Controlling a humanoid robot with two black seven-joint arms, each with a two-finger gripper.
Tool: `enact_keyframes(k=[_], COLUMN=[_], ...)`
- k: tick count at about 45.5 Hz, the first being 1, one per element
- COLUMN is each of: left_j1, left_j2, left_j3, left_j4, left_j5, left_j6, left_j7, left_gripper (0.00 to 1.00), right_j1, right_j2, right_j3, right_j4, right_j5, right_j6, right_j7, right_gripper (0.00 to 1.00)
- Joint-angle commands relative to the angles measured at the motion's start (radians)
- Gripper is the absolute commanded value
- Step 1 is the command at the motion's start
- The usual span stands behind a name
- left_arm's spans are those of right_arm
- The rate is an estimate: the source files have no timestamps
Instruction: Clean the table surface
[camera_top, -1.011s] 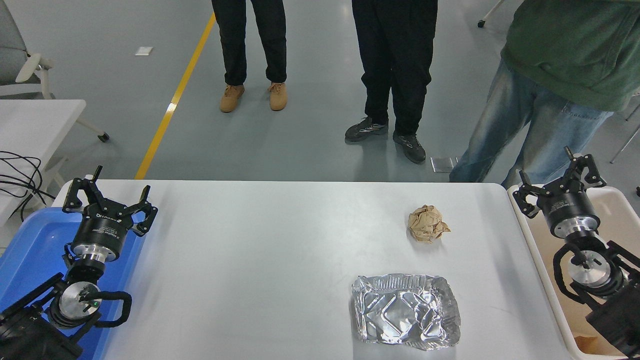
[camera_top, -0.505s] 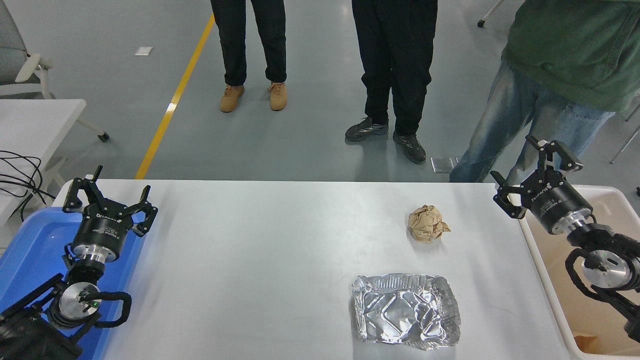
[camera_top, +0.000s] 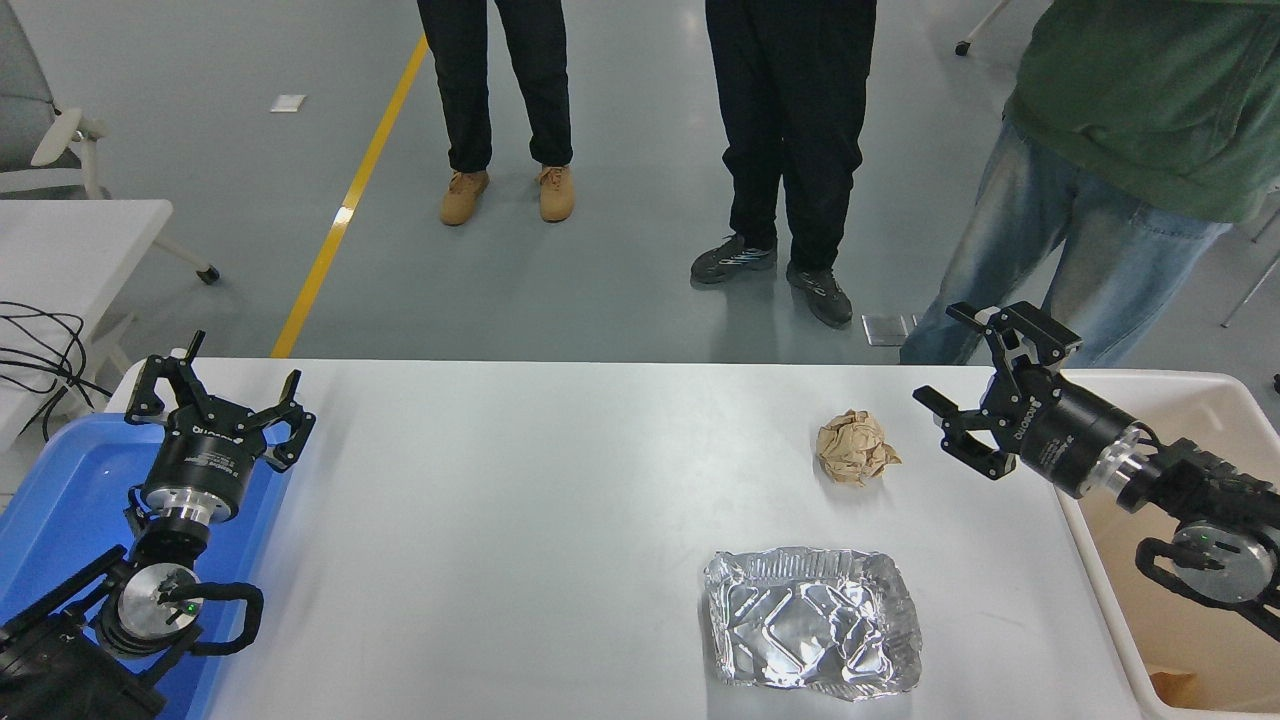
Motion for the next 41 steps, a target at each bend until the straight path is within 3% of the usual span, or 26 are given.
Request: enact_keyframes(k=[1,8,27,41], left_j1=[0.0,0.0,0.0,0.0], left_j2=[0.0,0.0,0.0,0.0], left_j3=[0.0,0.0,0.0,0.0], left_j4=[-0.001,0.0,-0.001,0.0], left_j5=[0.0,0.0,0.0,0.0], left_j6=[0.0,0.0,0.0,0.0], left_j7=[0.0,0.0,0.0,0.0], left_gripper=[0.99,0.99,0.99,0.99], right_j1=[0.031,0.02,0.028,0.029], right_j2=[-0.021,-0.035,-0.133,-0.17], right_j3=[-0.045,-0.07,-0.085,-0.168], right_j4=[0.044,0.049,0.199,0.197], right_j5=[-0.234,-0.485,-0.817,-0.907], right_j6=[-0.035,-0.07,-0.066,-0.052], right_j7=[-0.001,-0.001,0.002,-0.032], right_gripper=[0.99,0.99,0.99,0.99])
